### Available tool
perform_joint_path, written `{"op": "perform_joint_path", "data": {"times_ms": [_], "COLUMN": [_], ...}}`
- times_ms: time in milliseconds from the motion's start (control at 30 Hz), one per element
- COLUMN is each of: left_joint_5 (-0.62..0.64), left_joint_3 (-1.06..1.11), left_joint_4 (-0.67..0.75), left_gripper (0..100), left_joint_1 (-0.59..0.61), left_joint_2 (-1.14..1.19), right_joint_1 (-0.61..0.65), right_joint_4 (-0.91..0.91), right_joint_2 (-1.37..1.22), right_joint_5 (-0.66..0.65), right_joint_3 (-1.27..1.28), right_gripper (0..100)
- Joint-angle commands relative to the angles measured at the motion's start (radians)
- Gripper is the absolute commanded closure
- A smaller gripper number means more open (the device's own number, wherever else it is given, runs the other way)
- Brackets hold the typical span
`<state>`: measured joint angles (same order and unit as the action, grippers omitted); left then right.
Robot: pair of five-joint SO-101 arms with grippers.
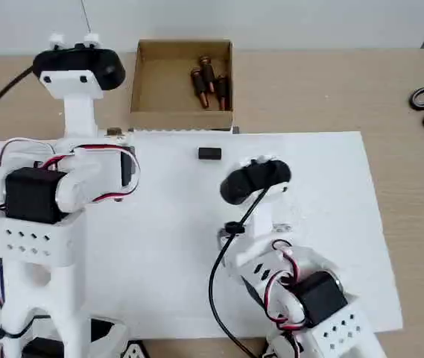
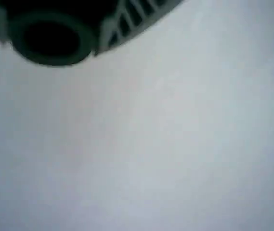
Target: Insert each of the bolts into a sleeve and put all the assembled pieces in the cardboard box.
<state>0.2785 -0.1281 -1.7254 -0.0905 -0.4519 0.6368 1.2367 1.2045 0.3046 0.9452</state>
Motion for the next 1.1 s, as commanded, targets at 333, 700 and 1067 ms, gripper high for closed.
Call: {"op": "perform_joint_path", "data": {"times_ms": [333,700,1067], "left_joint_5": [0.322,0.322,0.437], "left_joint_3": [0.136,0.981,1.204], "left_joint_4": [0.046,0.535,0.667], "left_gripper": [100,100,100], "left_joint_1": [-0.06,-0.021,-0.137], "left_joint_2": [-0.477,-1.215,-1.329], "right_joint_1": [0.05,0.125,0.127], "right_joint_4": [-0.027,-0.108,-0.386], "right_joint_2": [0.015,0.015,0.015], "right_joint_5": [-0.049,-0.055,-0.203], "right_joint_3": [-0.055,-0.017,0.155], "right_gripper": [99.6,99.6,99.6]}}
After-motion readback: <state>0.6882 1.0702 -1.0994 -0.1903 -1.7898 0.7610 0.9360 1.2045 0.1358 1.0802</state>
